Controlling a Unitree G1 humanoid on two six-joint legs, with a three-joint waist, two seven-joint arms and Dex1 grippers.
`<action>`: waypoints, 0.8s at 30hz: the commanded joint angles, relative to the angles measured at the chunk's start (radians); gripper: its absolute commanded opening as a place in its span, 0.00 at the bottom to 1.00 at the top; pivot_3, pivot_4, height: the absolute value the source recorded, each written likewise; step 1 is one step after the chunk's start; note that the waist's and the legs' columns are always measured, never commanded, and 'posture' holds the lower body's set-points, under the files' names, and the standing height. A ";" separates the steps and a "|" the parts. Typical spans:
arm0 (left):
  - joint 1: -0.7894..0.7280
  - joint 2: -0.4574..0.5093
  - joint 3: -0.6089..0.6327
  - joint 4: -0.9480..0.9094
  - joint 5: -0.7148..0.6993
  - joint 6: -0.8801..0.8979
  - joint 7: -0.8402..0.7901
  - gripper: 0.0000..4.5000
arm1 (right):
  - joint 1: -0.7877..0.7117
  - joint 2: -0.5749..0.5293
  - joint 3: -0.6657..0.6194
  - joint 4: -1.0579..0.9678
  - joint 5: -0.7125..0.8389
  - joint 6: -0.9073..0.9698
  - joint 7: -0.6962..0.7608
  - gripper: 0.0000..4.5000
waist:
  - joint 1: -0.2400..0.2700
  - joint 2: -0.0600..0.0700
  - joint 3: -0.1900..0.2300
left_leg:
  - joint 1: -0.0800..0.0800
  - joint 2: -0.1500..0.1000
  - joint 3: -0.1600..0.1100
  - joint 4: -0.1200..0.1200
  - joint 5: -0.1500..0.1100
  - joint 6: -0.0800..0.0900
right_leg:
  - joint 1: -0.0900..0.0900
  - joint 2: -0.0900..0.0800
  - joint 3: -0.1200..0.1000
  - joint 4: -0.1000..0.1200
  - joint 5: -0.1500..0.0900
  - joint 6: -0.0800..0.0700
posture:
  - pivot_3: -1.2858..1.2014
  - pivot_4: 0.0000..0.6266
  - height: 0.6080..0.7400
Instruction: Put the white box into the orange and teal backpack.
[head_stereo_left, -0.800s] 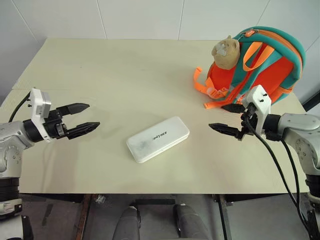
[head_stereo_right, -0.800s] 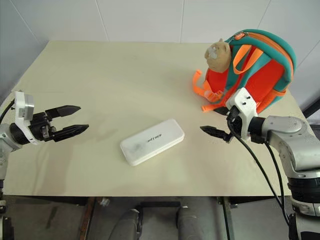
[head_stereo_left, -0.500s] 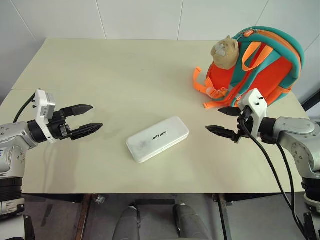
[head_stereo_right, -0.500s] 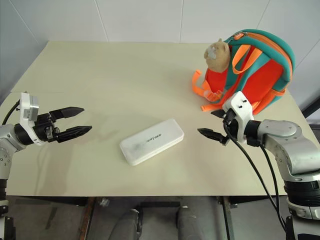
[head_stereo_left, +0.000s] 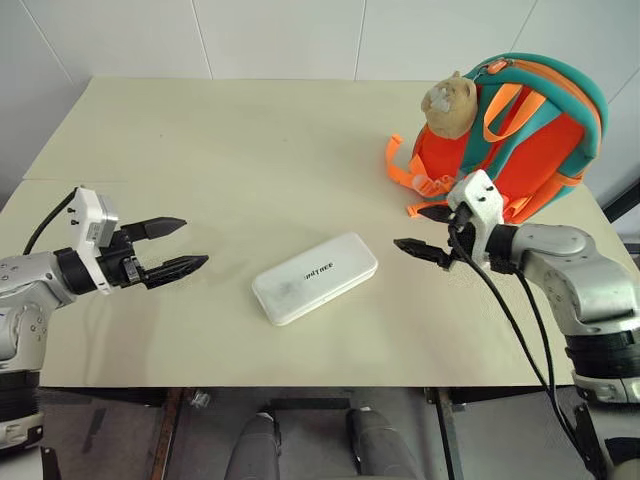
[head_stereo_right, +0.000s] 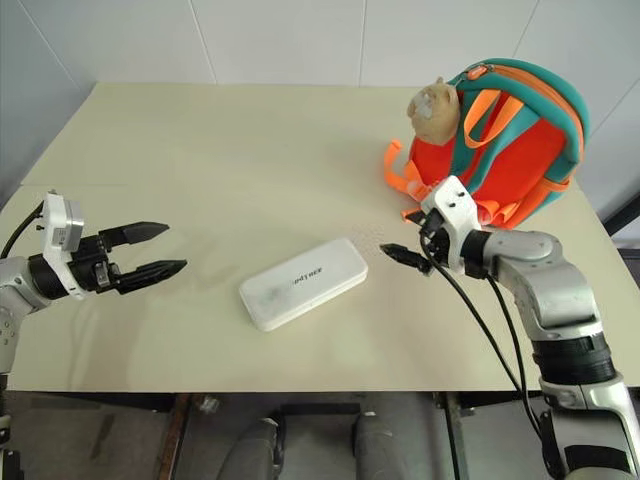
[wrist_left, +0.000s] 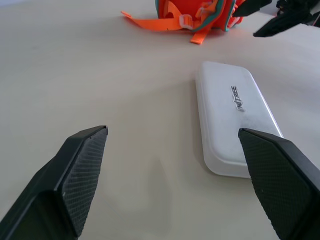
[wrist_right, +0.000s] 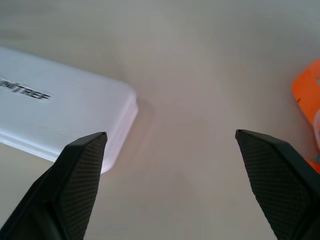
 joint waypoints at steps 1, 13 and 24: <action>0.023 0.031 -0.001 -0.052 -0.002 0.029 -0.014 0.73 | -0.026 0.015 0.024 0.059 -0.074 -0.064 -0.032 0.63 | 0.000 0.000 0.000 | 0.000 0.000 0.000 0.000 0.000 0.000 | 0.000 0.000 0.000 0.000 0.000 0.000 | 0.52 0.24 1.00; 0.083 0.071 -0.081 -0.220 -0.088 0.496 0.110 0.01 | -0.130 0.145 0.108 0.324 -0.235 -0.217 -0.070 0.00 | -0.004 0.000 0.000 | 0.000 0.000 0.000 -0.001 0.000 0.000 | -0.001 0.000 0.000 0.000 0.000 0.000 | 0.52 0.24 1.00; 0.061 -0.063 -0.146 -0.288 -0.162 0.681 0.228 0.01 | -0.127 0.188 0.154 0.302 -0.268 -0.203 -0.008 0.00 | 0.000 0.000 0.000 | 0.000 0.000 -0.001 0.001 0.000 0.000 | 0.000 0.000 0.000 0.002 0.000 0.000 | 0.52 0.24 1.00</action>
